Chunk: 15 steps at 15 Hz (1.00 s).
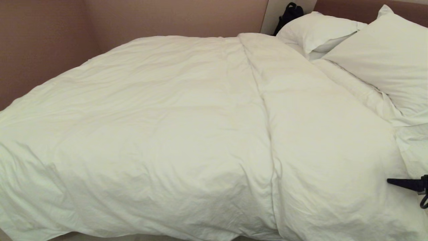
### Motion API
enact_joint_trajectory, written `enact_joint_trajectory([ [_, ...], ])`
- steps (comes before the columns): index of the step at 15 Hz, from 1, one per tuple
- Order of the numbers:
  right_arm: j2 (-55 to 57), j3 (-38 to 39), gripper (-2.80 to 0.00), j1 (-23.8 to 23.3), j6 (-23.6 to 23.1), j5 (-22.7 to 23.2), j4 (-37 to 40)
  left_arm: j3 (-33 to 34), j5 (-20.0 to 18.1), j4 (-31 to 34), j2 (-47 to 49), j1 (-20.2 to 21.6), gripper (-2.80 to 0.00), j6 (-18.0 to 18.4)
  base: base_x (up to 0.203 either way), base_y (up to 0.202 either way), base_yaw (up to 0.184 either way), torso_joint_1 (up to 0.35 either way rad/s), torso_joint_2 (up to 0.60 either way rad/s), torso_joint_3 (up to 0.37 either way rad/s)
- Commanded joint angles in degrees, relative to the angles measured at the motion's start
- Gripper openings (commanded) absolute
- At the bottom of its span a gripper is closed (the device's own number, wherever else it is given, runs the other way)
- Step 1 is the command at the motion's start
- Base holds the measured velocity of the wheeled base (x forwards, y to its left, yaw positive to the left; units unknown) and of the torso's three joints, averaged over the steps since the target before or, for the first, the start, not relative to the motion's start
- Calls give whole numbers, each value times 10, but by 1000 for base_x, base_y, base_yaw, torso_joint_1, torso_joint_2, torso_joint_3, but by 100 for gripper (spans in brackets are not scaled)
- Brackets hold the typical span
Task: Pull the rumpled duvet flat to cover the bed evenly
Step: Flatten the corners of the folded blanket
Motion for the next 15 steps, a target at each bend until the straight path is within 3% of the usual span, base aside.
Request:
enact_joint_trajectory([
  [1,33,17,0,5,-3,3,-60,0,0,0,0,0,-280,0,0,0,0,0,0,0],
  [9,69,15,0,17,0,-1,-71,0,0,0,0,0,-280,0,0,0,0,0,0,0],
  [10,70,15,-280,17,0,-1,-71,0,0,0,0,0,-280,0,0,0,0,0,0,0],
  [15,71,15,-280,18,-1,0,-72,0,0,0,0,0,-280,0,0,0,0,0,0,0],
])
